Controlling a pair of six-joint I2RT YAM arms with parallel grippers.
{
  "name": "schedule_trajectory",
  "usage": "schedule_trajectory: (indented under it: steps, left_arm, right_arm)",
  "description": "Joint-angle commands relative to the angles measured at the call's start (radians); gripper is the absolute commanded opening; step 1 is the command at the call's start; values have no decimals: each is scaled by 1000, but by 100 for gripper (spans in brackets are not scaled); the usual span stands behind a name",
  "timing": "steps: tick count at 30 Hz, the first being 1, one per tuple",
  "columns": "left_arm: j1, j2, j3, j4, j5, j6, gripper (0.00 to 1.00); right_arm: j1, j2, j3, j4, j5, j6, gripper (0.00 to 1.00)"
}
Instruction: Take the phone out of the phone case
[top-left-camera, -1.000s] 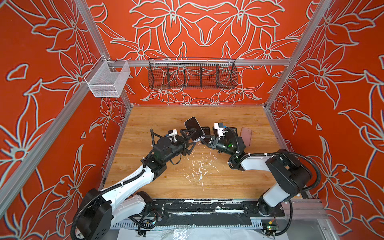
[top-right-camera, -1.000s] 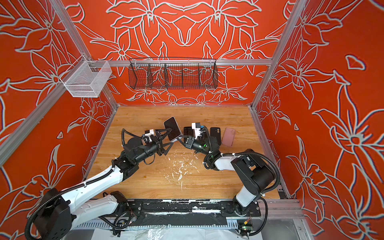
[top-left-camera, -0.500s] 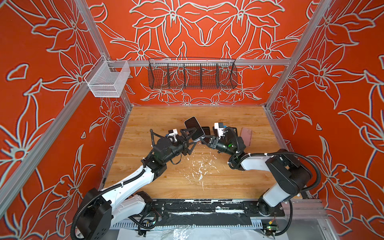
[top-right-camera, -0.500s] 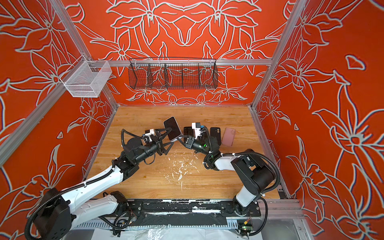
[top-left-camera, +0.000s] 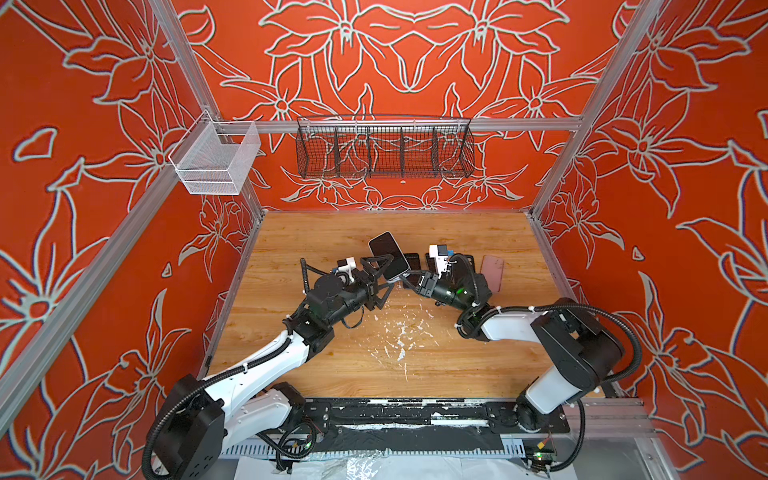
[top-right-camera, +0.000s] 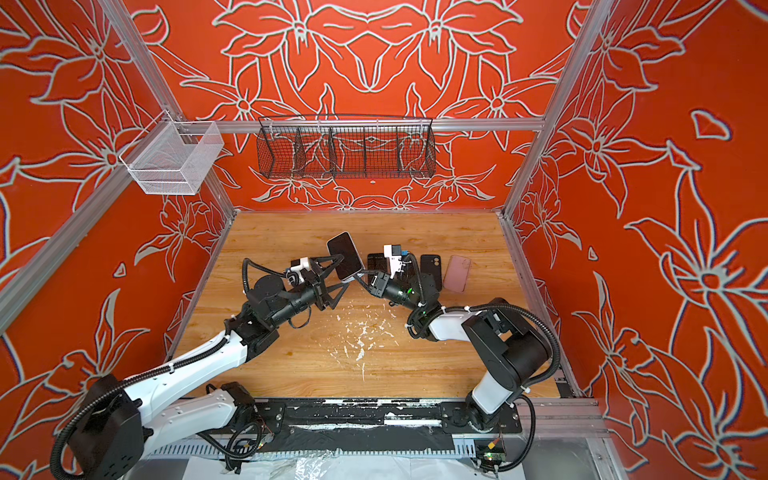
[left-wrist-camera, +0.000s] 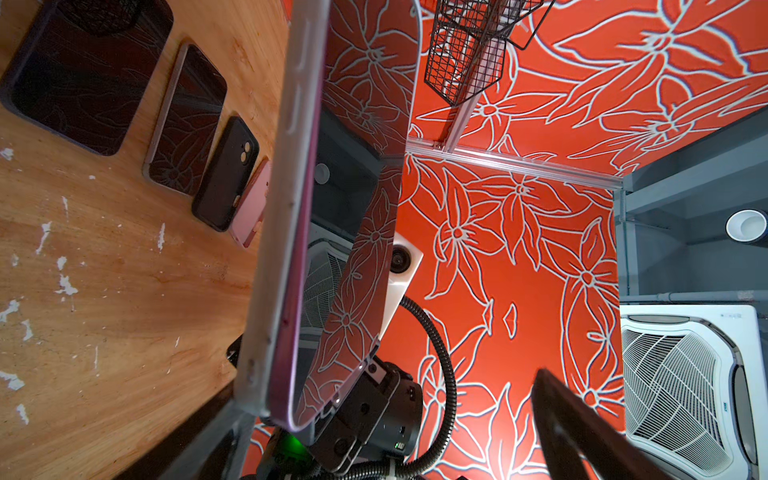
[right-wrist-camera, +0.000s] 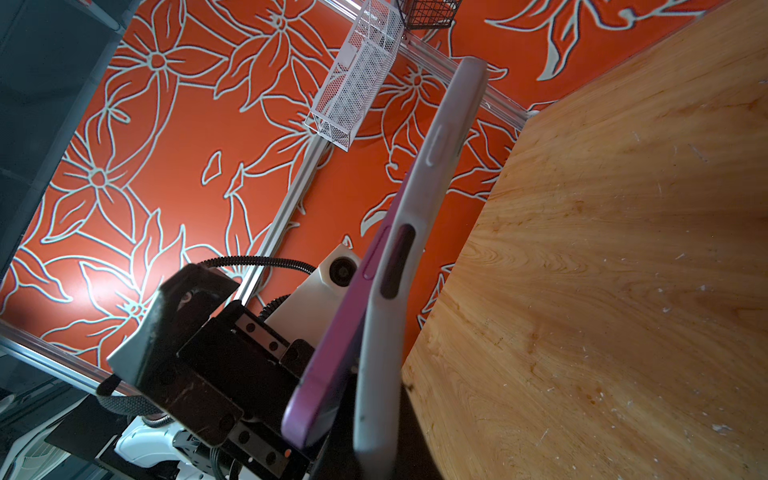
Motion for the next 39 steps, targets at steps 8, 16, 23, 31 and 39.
schedule_trajectory:
  steps: [8,16,23,31,39]
  left_arm:
    - [-55,7,8,85,-4,-23,100]
    - [-53,-12,20,64,-58,7,100]
    - [-46,-9,12,90,-76,2,99]
    - [-28,-34,1,65,-97,22,99]
    - [-6,-39,3,20,-106,48,99]
  right_arm:
    - [11,-14,25,85,10,-24,0]
    - [10,-24,16,77,11,-26,0]
    - [11,-30,1,79,15,-31,0]
    - [11,-40,-15,95,17,-24,0]
    - [16,-69,-28,91,18,-26,0]
